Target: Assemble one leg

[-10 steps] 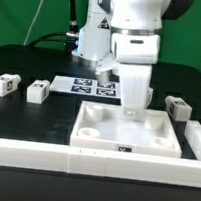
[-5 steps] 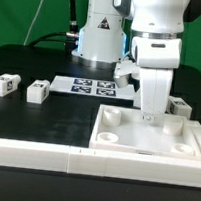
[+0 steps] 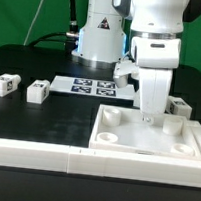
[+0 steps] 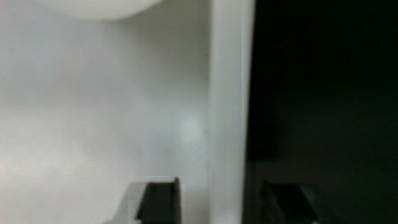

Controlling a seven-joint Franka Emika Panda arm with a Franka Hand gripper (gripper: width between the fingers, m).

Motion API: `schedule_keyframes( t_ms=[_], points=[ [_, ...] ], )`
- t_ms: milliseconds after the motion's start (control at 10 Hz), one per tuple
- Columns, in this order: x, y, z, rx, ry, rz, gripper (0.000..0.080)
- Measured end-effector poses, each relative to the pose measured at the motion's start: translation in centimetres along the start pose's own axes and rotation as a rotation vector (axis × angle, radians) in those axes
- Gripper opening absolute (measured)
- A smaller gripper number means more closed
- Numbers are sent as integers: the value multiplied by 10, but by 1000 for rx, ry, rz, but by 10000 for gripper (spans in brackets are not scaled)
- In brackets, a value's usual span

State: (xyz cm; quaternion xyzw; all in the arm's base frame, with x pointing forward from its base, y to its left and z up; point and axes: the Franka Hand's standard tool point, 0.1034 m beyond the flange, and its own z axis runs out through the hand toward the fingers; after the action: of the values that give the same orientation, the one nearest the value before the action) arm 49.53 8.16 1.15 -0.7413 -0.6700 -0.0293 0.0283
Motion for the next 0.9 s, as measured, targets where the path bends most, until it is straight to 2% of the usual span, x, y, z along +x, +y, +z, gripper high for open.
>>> schedule_keyframes(
  t_ms=[100,300,400,900],
  points=[
    [0,0,0,0,0,0,293],
    [0,0,0,0,0,1,574],
    [0,0,0,0,0,1,629],
    [-1,0,0,0,0,1,649]
  ],
)
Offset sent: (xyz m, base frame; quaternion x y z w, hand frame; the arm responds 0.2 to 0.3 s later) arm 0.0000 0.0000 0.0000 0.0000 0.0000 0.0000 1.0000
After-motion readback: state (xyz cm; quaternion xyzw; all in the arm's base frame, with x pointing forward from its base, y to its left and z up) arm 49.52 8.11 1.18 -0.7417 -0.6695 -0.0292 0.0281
